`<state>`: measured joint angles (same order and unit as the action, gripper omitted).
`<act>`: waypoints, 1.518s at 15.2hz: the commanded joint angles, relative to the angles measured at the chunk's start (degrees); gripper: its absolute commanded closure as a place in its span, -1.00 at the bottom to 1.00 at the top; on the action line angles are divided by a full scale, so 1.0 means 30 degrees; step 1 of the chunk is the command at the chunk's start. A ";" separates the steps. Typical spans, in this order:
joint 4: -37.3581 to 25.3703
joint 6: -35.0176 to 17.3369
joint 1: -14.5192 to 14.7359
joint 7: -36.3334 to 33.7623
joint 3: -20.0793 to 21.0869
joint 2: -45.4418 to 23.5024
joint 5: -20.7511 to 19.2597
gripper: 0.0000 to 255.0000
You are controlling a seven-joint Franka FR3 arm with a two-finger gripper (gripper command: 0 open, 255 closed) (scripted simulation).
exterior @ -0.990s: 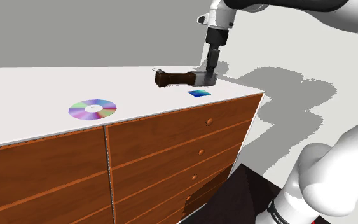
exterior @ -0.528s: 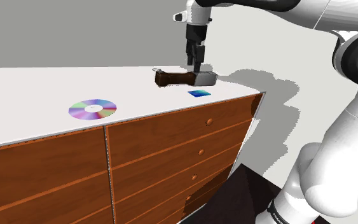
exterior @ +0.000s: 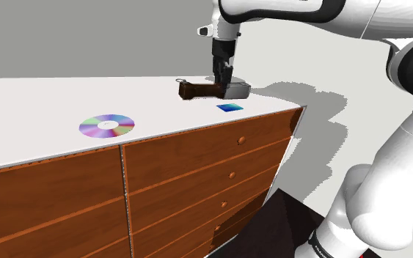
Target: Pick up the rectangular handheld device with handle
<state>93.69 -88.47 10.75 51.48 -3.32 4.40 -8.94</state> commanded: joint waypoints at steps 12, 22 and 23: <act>-0.0965 0.0755 -0.0001 0.0114 0.0006 -0.0199 0.0005 1.00; -0.5129 0.3670 0.0006 0.0548 0.0020 -0.1418 0.0011 1.00; -0.5612 0.3985 0.0005 0.0597 0.0020 -0.1583 0.0009 1.00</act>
<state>78.19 -77.36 10.82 53.03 -3.21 0.10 -8.90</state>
